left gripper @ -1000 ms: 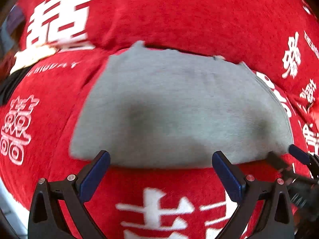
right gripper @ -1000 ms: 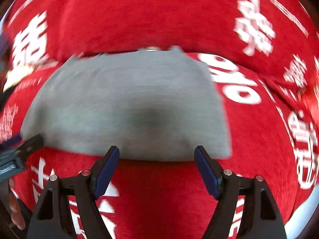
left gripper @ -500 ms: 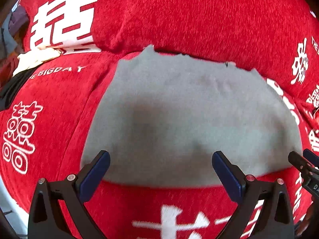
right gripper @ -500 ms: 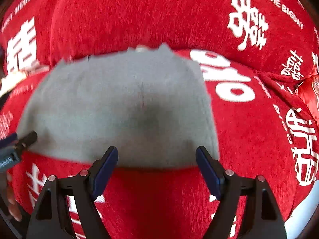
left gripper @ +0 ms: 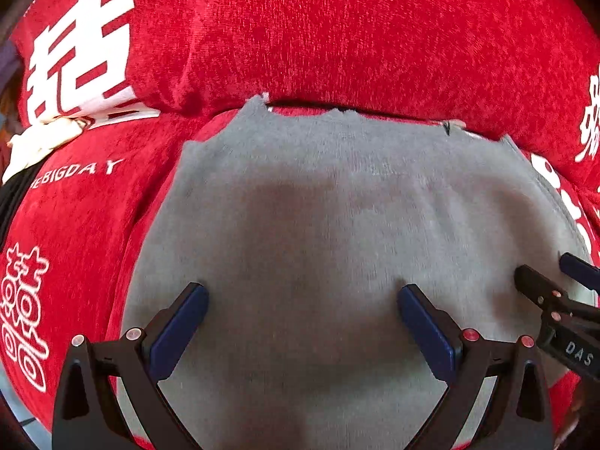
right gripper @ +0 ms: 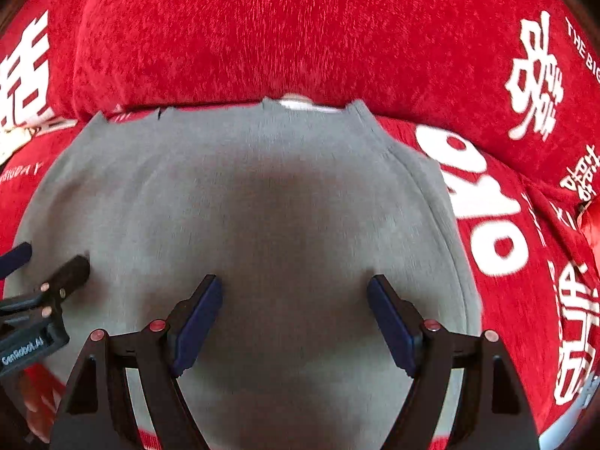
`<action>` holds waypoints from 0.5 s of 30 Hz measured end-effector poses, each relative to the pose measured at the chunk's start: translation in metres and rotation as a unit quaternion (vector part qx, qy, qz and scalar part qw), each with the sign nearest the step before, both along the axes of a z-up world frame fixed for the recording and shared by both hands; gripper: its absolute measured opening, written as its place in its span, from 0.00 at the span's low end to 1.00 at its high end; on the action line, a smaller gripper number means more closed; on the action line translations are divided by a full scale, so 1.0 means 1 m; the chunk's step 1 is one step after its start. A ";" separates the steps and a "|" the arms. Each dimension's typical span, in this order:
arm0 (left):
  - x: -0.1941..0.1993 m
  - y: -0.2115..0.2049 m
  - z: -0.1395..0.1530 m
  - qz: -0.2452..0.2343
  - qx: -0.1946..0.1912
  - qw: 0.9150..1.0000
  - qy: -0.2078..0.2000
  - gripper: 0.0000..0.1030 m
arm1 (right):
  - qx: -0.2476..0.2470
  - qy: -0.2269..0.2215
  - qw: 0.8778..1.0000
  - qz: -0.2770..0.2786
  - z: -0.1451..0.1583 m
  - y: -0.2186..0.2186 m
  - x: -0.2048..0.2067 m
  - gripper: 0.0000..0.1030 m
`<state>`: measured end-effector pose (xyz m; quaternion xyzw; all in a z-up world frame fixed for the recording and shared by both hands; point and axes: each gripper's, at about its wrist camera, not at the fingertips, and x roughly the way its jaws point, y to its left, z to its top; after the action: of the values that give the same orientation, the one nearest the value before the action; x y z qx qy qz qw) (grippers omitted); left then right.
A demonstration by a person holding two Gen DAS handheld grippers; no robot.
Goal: Fold small clothes
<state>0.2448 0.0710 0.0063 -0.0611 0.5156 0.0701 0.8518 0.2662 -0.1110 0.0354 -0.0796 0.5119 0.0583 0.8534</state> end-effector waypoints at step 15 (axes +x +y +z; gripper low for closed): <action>0.089 0.015 -0.017 0.010 -0.002 0.999 0.046 1.00 | 0.053 0.044 0.998 -0.013 -0.015 -0.007 0.097 1.00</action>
<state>0.3336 0.0862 -0.0111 -0.0649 0.5541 0.0804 0.8260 0.3630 -0.1179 0.0203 -0.0251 0.5458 0.0780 0.8339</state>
